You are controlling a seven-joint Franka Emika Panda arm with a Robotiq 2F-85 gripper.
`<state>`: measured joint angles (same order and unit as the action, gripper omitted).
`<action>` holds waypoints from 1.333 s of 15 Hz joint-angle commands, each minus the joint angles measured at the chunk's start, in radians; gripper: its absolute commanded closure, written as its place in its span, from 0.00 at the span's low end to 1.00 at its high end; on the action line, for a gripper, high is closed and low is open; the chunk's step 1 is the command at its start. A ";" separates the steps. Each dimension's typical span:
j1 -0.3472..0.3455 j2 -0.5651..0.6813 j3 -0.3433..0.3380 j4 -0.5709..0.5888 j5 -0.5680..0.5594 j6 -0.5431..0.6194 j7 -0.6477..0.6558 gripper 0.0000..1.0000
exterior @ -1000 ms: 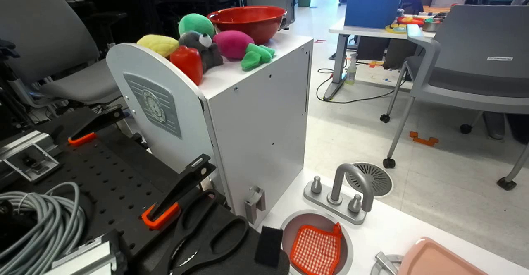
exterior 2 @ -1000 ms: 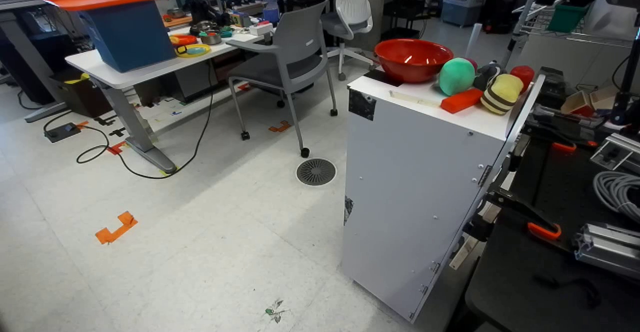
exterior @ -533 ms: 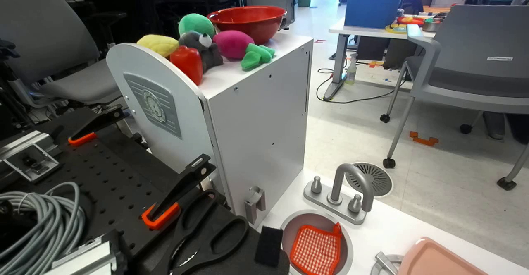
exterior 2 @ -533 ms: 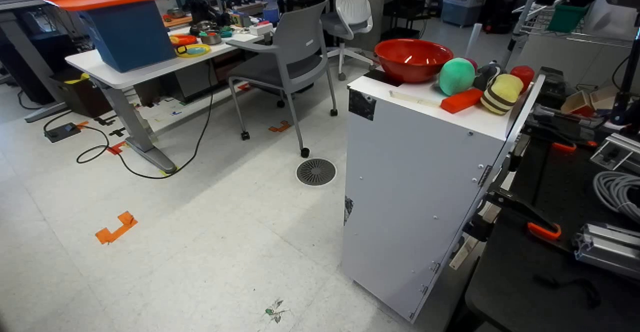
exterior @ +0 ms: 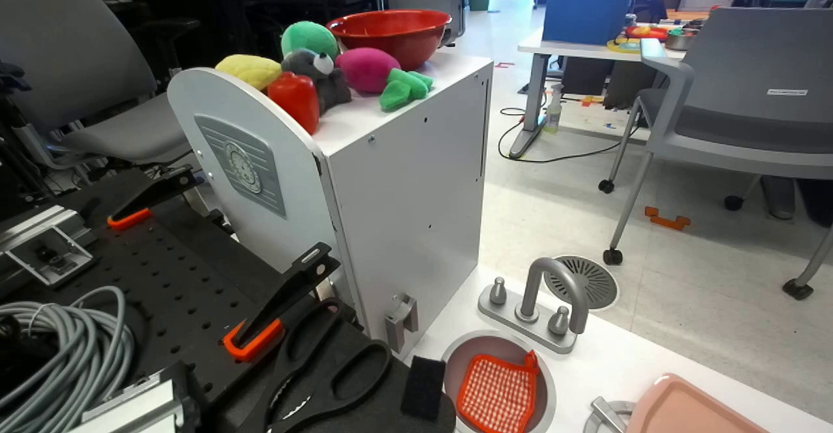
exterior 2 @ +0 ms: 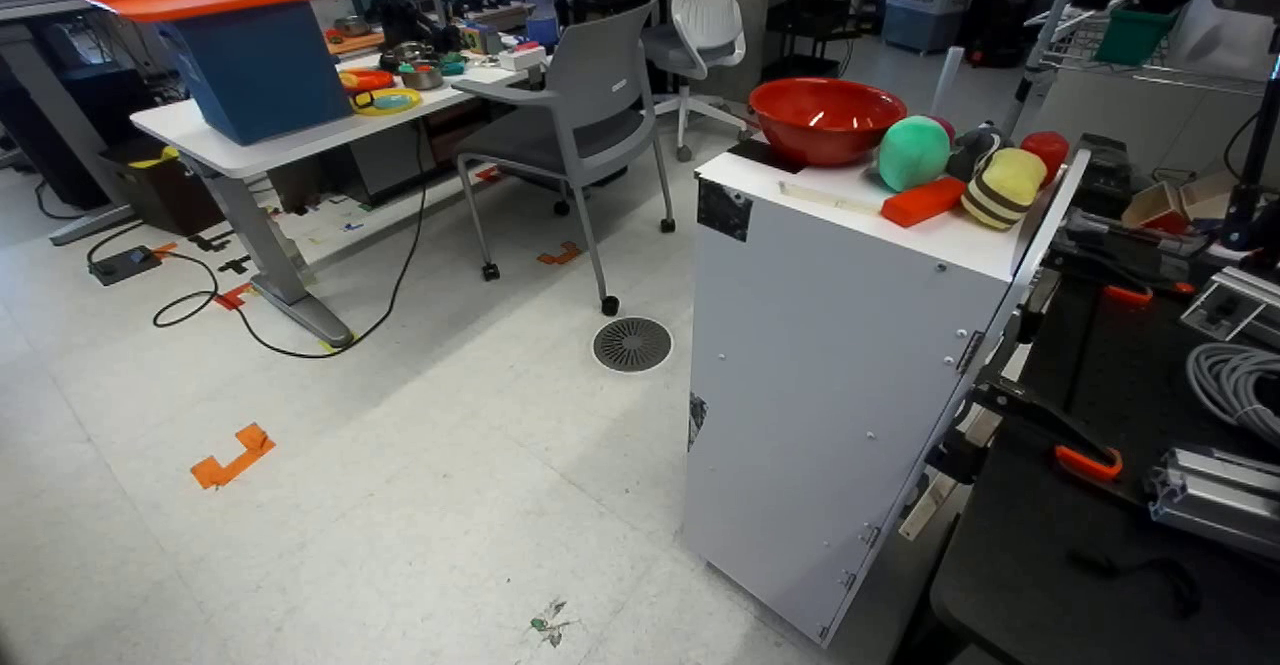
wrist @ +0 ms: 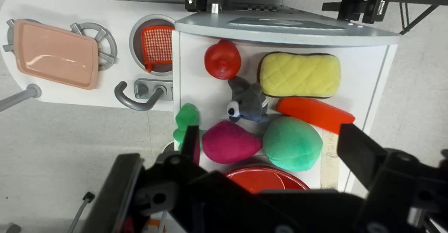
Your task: Put the green plush toy in the red bowl
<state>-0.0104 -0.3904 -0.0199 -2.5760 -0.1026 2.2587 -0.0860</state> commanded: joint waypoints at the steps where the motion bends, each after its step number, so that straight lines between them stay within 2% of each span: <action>1: -0.012 0.017 -0.022 0.022 0.004 -0.007 -0.019 0.00; 7: -0.026 0.083 -0.071 0.089 0.019 -0.027 -0.070 0.00; 10: -0.016 0.150 -0.091 0.149 0.042 -0.036 -0.151 0.00; 13: -0.018 0.213 -0.078 0.209 0.029 -0.047 -0.164 0.00; 16: -0.017 0.257 -0.052 0.244 0.015 -0.033 -0.113 0.00; 20: 0.003 0.285 -0.023 0.258 0.069 -0.045 -0.064 0.00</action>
<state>-0.0215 -0.1269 -0.0650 -2.3492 -0.0691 2.2528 -0.1805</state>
